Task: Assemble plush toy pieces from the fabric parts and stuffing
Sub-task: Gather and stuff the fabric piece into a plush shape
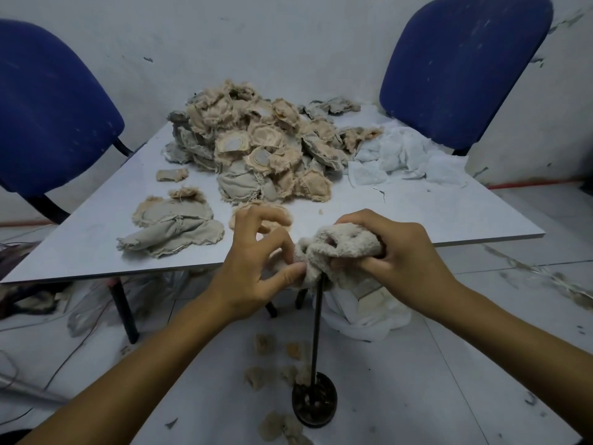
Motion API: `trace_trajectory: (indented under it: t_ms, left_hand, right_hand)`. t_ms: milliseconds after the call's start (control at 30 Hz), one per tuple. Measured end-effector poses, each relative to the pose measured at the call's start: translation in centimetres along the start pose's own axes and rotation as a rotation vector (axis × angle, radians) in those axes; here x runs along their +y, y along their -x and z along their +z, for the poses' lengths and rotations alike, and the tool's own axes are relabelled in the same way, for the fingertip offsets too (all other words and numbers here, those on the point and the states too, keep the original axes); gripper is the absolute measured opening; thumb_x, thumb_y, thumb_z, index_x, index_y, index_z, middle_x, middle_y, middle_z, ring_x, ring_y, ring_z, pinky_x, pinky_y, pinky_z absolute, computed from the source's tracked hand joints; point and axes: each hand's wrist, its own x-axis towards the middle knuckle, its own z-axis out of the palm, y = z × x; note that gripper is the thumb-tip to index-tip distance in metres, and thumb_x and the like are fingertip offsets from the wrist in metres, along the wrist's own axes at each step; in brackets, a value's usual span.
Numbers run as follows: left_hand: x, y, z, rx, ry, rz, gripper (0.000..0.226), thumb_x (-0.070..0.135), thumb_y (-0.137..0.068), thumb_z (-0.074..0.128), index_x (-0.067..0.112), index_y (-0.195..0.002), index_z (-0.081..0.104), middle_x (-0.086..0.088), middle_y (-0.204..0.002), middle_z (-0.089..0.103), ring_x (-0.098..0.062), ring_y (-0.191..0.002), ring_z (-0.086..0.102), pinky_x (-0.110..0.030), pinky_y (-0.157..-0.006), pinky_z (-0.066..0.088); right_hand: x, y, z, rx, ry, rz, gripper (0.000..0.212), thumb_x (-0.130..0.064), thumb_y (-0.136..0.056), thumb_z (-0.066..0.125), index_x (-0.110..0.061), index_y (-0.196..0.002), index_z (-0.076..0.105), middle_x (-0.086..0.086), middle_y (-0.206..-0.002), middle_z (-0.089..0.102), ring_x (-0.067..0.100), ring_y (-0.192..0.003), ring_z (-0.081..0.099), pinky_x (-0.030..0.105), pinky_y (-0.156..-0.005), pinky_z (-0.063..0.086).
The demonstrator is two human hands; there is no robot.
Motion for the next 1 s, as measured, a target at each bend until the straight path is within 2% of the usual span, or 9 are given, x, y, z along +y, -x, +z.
trace_trajectory:
  t_ms: [133, 200, 300, 467, 567, 667, 800, 900, 1000]
  left_hand:
    - [1.0, -1.2, -0.7, -0.096, 0.034, 0.004, 0.044, 0.048, -0.085, 0.063, 0.015, -0.114, 0.058, 0.004, -0.123, 0.052, -0.019, -0.118, 0.047, -0.041, -0.097, 0.039]
    - [1.6, -1.6, -0.5, -0.157, 0.026, 0.036, 0.051, 0.045, -0.085, 0.068, 0.015, -0.126, 0.057, 0.012, -0.117, 0.055, -0.005, -0.105, 0.05, -0.03, -0.091, 0.042]
    - [2.1, -1.9, 0.3, -0.086, 0.012, 0.09, 0.035, 0.025, -0.084, 0.075, 0.003, -0.11, 0.068, 0.005, -0.095, 0.064, -0.003, -0.082, 0.052, -0.008, -0.075, 0.039]
    - [2.1, -2.7, 0.2, 0.029, 0.13, 0.084, 0.028, 0.025, -0.087, 0.065, 0.0, -0.098, 0.073, -0.007, -0.083, 0.067, -0.016, -0.076, 0.06, -0.025, -0.066, 0.047]
    - [1.5, -2.3, 0.3, -0.108, 0.159, 0.016, 0.03, 0.027, -0.09, 0.06, 0.0, -0.096, 0.073, -0.007, -0.081, 0.064, -0.016, -0.075, 0.057, -0.032, -0.064, 0.046]
    - [0.6, -1.6, 0.7, -0.22, 0.14, -0.052, 0.027, 0.02, -0.087, 0.061, -0.006, -0.085, 0.069, -0.015, -0.077, 0.06, -0.029, -0.071, 0.055, -0.044, -0.063, 0.044]
    - [0.7, -1.4, 1.0, -0.259, 0.161, -0.107, 0.021, 0.019, -0.082, 0.065, -0.002, -0.085, 0.068, -0.013, -0.076, 0.058, -0.023, -0.071, 0.053, -0.046, -0.065, 0.043]
    - [1.4, -1.0, 1.1, -0.189, 0.257, -0.167, 0.016, 0.028, -0.089, 0.063, 0.012, -0.088, 0.064, 0.001, -0.079, 0.059, -0.013, -0.073, 0.054, -0.037, -0.067, 0.046]
    - [2.2, -1.6, 0.9, -0.106, 0.191, -0.084, 0.012, 0.034, -0.094, 0.051, 0.024, -0.088, 0.052, 0.014, -0.075, 0.05, 0.001, -0.068, 0.045, -0.018, -0.063, 0.037]
  right_hand:
    - [0.1, -0.3, 0.6, -0.039, 0.029, 0.049, 0.024, -0.005, -0.077, 0.077, -0.012, -0.099, 0.068, -0.01, -0.078, 0.063, 0.008, -0.071, 0.054, 0.012, -0.061, 0.038]
    - [0.2, -0.3, 0.8, -0.053, 0.032, 0.076, 0.021, -0.003, -0.078, 0.079, -0.011, -0.094, 0.068, -0.01, -0.073, 0.06, 0.009, -0.068, 0.051, 0.013, -0.06, 0.037]
    - [0.3, -0.3, 0.7, -0.065, 0.029, 0.098, 0.016, -0.003, -0.082, 0.075, -0.009, -0.096, 0.068, -0.006, -0.075, 0.065, 0.012, -0.069, 0.054, 0.017, -0.06, 0.039]
    - [-0.1, -1.0, 0.6, -0.059, -0.019, 0.069, 0.026, -0.032, -0.086, 0.062, -0.012, -0.101, 0.071, -0.014, -0.082, 0.063, 0.002, -0.075, 0.053, 0.006, -0.063, 0.038]
    - [0.5, -0.9, 1.2, -0.202, 0.057, 0.082, 0.025, -0.033, -0.09, 0.067, -0.014, -0.105, 0.073, 0.0, -0.09, 0.074, 0.015, -0.078, 0.061, 0.019, -0.06, 0.037]
    - [0.9, -0.2, 3.0, -0.313, 0.095, 0.139, 0.028, -0.034, -0.094, 0.064, -0.008, -0.099, 0.071, 0.014, -0.095, 0.073, 0.031, -0.085, 0.063, 0.031, -0.062, 0.029]
    - [1.4, -0.2, 3.7, -0.386, 0.065, 0.218, 0.028, -0.031, -0.097, 0.06, -0.005, -0.101, 0.069, 0.015, -0.103, 0.072, 0.033, -0.094, 0.064, 0.036, -0.072, 0.04]
    - [1.1, -0.1, 2.5, -0.392, 0.011, 0.208, 0.031, -0.046, -0.09, 0.061, -0.025, -0.113, 0.059, -0.008, -0.102, 0.067, 0.018, -0.095, 0.063, 0.031, -0.078, 0.046]
    - [0.4, 0.0, 1.0, -0.154, -0.142, 0.181, 0.054, -0.06, -0.08, 0.063, -0.044, -0.127, 0.042, -0.014, -0.097, 0.061, 0.006, -0.085, 0.061, 0.019, -0.069, 0.05]
